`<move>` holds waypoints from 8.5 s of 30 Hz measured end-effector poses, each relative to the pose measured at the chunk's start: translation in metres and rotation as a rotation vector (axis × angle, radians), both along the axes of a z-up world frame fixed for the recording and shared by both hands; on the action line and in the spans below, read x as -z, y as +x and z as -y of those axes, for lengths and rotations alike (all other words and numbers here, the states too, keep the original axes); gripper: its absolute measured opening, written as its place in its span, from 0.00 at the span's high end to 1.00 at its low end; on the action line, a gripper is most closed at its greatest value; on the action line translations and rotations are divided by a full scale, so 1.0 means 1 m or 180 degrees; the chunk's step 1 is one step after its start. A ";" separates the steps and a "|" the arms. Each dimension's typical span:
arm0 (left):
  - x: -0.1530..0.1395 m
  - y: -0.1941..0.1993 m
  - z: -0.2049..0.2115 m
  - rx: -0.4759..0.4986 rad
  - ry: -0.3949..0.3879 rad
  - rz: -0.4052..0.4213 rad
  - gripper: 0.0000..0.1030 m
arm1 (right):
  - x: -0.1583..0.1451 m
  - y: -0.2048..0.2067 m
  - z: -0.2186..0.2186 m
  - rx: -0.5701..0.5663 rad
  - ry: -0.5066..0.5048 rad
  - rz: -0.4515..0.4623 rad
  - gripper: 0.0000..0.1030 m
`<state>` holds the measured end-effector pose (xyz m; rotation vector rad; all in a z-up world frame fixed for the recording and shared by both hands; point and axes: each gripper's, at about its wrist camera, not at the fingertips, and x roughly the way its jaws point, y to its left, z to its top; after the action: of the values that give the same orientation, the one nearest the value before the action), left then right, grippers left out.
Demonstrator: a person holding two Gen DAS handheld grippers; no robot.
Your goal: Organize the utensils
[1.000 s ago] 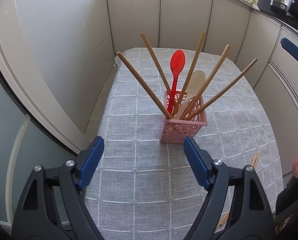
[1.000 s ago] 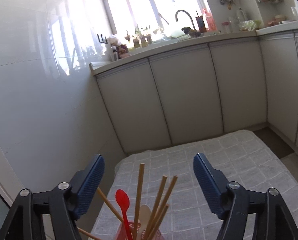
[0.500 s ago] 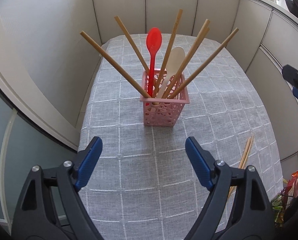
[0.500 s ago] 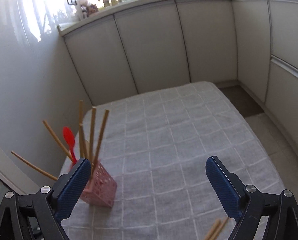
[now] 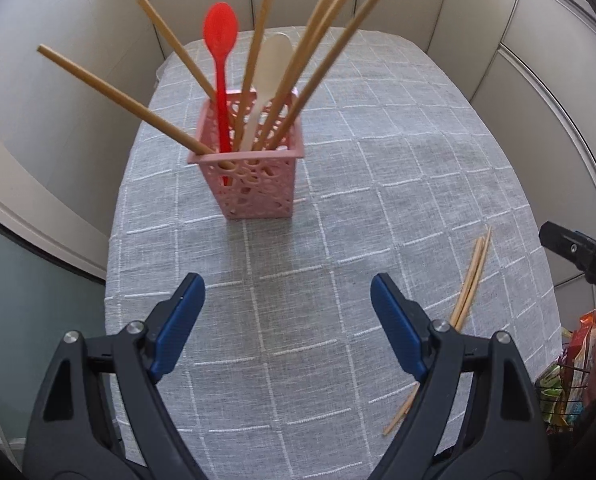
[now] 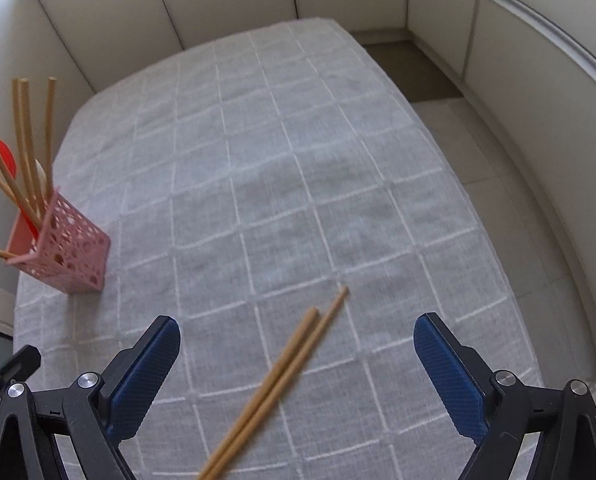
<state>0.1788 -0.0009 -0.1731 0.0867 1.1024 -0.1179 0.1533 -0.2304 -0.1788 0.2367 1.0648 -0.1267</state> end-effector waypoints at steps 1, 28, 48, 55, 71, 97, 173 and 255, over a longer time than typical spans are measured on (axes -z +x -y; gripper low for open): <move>0.003 0.001 0.006 0.0037 -0.0001 -0.0036 0.17 | 0.006 -0.001 0.004 -0.0001 0.0001 -0.0091 0.06; 0.080 0.027 0.154 0.0896 -0.0671 -0.0879 0.77 | 0.054 -0.009 0.112 0.0417 0.0329 -0.0762 0.06; 0.078 0.045 0.156 0.0684 -0.0514 -0.0766 0.92 | 0.068 0.005 0.100 0.0417 0.0338 -0.0898 0.06; 0.062 0.044 0.115 0.0543 -0.0529 -0.0687 0.92 | 0.074 0.019 0.075 0.0324 0.0440 -0.0911 0.06; 0.049 0.037 0.047 0.0311 -0.0547 -0.0573 0.92 | 0.096 0.052 0.030 0.0295 0.0812 -0.0902 0.58; 0.001 0.007 0.014 0.0219 -0.0611 -0.0038 0.92 | 0.058 0.035 -0.016 -0.0042 0.0412 -0.0424 0.94; -0.117 0.037 -0.060 -0.0244 -0.0709 0.1936 0.67 | -0.111 0.091 -0.134 -0.0930 0.0674 0.1621 0.89; -0.198 -0.196 0.000 -0.0277 -0.0088 0.1929 0.01 | -0.213 -0.198 -0.076 -0.0197 -0.0772 0.1858 0.00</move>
<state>-0.0171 -0.0006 0.0253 0.0442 0.4981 -0.0239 -0.0447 -0.1542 0.0338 0.0142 0.4690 -0.1196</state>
